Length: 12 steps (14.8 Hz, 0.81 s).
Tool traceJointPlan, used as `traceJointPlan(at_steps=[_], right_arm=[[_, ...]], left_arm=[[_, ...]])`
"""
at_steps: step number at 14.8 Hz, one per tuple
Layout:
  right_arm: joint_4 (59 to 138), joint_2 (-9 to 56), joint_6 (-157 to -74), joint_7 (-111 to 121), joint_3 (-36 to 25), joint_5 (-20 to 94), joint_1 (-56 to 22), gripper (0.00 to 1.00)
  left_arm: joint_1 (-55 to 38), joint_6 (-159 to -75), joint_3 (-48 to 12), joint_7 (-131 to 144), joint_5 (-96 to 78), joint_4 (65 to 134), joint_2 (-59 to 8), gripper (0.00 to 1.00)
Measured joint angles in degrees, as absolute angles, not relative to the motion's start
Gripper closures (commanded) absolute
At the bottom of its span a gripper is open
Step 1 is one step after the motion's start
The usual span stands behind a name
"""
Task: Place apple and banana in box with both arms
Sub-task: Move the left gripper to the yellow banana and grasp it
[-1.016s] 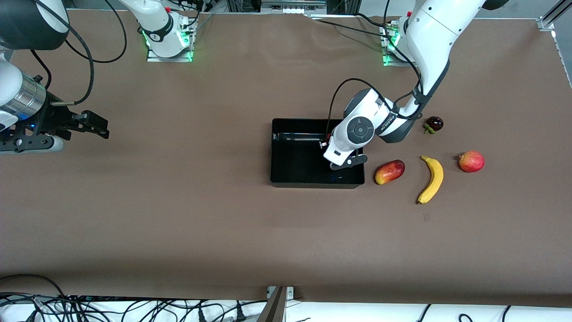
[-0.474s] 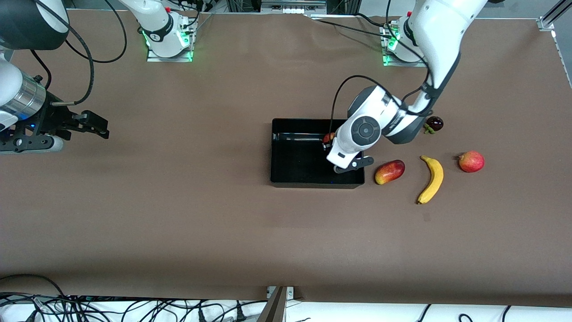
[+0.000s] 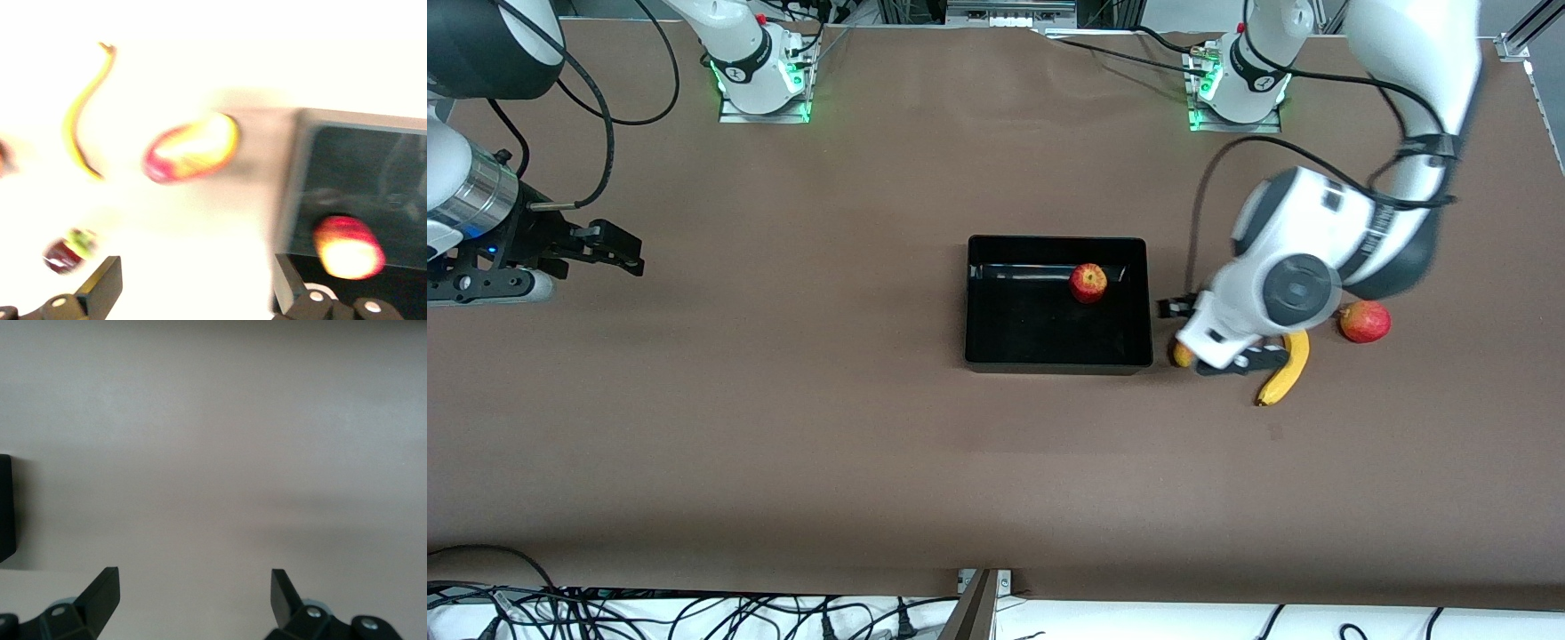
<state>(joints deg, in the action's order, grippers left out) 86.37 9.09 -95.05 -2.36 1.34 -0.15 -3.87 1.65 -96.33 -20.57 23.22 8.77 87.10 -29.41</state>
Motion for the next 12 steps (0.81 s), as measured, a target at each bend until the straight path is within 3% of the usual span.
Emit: traceJointPlan(at_steps=[4, 9, 12], right_arm=[[86.37, 9.09, -95.05, -2.36, 1.34, -0.15, -3.87, 0.00], [86.38, 9.09, -95.05, -2.36, 1.35, -0.15, -3.87, 0.00], [86.38, 9.09, -95.05, -2.36, 1.35, -0.15, -3.87, 0.00]], left_arm=[[9.83, -99.82, -20.35, 2.79, 14.64, 87.46, -33.85, 0.00], [15.74, -115.65, -20.33, -11.50, 18.55, 94.94, -37.20, 0.00], [17.31, -123.33, -20.36, -12.56, 23.41, 100.38, -37.54, 0.35]])
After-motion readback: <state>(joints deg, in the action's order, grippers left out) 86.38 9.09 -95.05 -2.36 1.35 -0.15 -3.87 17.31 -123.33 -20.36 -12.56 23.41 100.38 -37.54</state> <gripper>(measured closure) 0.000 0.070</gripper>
